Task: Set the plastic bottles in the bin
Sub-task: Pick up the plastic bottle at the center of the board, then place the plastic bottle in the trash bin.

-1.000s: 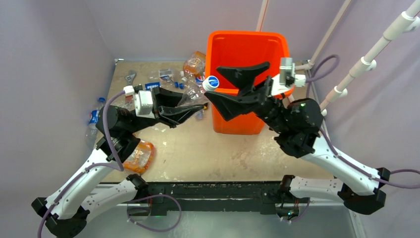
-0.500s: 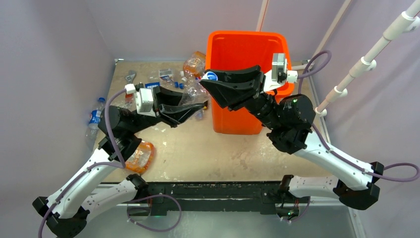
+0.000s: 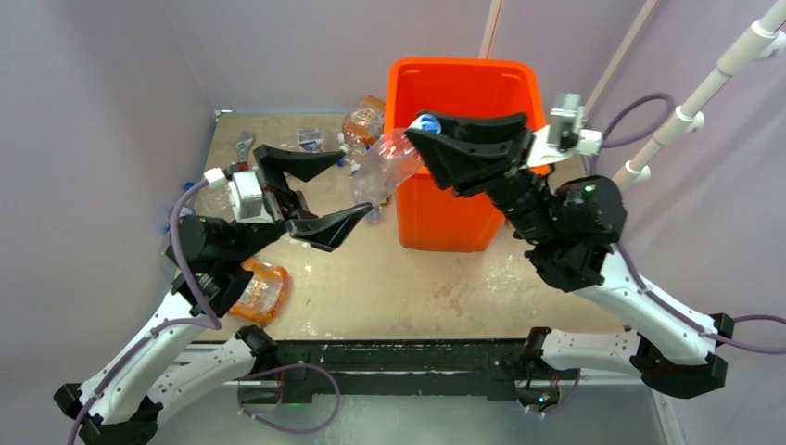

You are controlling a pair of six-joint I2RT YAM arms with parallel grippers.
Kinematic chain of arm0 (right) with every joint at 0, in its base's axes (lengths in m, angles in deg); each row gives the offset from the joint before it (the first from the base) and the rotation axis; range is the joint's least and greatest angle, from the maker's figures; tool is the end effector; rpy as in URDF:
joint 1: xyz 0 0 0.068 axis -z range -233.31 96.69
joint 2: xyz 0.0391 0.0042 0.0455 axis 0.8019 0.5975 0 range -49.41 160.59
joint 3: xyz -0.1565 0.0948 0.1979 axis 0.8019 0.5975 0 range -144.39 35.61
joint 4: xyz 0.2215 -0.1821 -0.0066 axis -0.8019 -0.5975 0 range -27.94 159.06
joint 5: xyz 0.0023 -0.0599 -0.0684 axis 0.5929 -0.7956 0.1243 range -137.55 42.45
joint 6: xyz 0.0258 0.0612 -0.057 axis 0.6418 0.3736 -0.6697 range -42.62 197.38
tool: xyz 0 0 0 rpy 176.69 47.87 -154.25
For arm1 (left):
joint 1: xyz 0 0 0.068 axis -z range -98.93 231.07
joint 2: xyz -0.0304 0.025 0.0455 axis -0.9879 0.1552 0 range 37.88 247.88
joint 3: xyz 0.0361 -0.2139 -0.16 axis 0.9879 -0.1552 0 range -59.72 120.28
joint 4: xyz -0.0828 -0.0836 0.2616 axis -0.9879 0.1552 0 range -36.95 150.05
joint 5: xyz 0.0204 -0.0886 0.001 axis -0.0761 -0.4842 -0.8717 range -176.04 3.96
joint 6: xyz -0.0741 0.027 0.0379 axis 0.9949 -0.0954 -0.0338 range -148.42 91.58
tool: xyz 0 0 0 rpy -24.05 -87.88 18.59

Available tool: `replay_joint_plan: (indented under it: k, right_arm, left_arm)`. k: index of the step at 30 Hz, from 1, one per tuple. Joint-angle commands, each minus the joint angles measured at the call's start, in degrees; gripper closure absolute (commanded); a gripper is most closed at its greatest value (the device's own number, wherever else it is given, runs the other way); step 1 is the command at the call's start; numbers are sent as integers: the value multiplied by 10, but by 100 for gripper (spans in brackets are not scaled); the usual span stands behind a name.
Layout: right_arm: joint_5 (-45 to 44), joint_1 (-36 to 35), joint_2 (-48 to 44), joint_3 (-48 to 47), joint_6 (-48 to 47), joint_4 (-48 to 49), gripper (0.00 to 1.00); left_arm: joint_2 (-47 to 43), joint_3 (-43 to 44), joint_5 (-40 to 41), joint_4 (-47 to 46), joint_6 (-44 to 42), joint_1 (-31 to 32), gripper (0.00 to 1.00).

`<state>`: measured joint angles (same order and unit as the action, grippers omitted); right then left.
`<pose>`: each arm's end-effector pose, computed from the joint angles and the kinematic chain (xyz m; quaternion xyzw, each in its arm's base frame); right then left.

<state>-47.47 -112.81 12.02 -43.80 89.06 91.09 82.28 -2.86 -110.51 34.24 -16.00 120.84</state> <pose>0.1277 0.2168 0.5809 -0.1718 0.3860 0.5277 0.7369 0.1408 -0.1590 0.4882 0.2927 0.4220 -0.4680 0.7192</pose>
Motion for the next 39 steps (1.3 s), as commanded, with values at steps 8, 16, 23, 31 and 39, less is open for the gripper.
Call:
replay_joint_plan:
  k: [8,16,23,31,39]
  right_arm:
    - [-304,2,16,-95,-277,103,100]
    - [-315,226,144,-140,-115,-76,100]
    - [-284,269,161,-87,-8,-152,100]
    - [-226,271,169,-59,57,-219,69]
    - [-219,271,119,-65,106,-264,4]
  left_arm:
    - [-81,-37,121,-9,-24,-1,1]
    - [-74,-49,426,73,15,-1,1]
    - [-17,1,641,258,103,-1,1]
    - [-3,-55,704,286,207,-1,1]
    - [43,-66,744,288,250,-1,1]
